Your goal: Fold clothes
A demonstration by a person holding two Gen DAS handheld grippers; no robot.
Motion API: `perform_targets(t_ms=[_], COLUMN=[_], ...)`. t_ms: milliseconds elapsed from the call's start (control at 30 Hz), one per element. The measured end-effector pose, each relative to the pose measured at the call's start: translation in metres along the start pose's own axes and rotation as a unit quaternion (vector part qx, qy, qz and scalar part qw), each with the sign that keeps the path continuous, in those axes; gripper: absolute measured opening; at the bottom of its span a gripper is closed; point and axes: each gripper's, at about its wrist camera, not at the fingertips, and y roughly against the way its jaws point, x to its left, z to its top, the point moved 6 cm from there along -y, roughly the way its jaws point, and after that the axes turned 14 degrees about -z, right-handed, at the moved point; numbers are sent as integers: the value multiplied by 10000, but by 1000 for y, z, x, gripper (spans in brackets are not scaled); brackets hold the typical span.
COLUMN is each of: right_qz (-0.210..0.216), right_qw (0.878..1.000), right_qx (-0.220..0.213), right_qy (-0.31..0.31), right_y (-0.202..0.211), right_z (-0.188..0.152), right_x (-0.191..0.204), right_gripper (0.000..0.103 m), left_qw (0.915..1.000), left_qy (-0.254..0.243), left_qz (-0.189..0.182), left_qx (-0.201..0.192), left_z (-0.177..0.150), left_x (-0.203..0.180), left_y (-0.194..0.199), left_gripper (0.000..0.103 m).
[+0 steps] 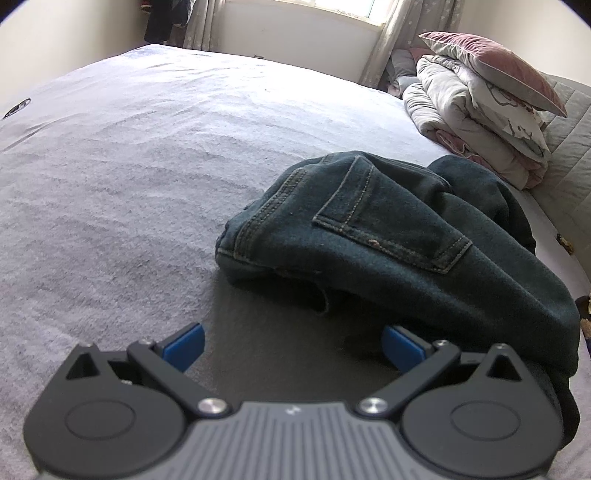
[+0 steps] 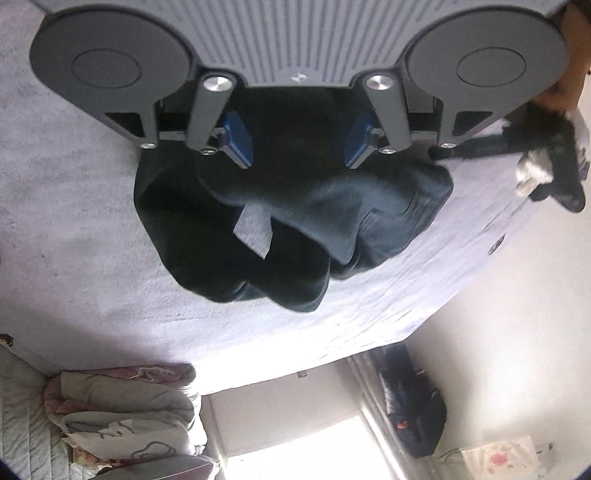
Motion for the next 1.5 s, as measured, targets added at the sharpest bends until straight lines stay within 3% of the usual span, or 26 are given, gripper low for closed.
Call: perform_targets(t_ms=[367,700,767,833,933,1167,1500], right_qz=[-83,-143,-76,80,283,923,1531], right_qw=[9999,9999,10000,10000,9995,9925,9785], right_qx=[-150,57,33,-2,-63,-234,21], right_qy=[-22,35,32,49,114,767,1380], right_y=[-48,-88,-89,-86,-75,-37,-9], right_z=[31,19,16,14,12,-2,-41], right_x=[24,33,34,36,41,68,92], right_gripper=[59,61,57,34,18,15,14], left_qw=[9999,9994,9994,9995,9995,9997,9998], left_qy=[-115,-271,-261,-244,-232,-214,5], left_qz=[-1,-54,-39,-21,5,9,-57], left_qx=[82,200,217,220,200,65,-194], left_z=[0,0,0,1,2,7,14], left_x=[1,-2,-2,-1,0,1,8], left_y=[2,-2,-3,-4,-4,3,18], left_gripper=[103,103,103,103,103,103,103])
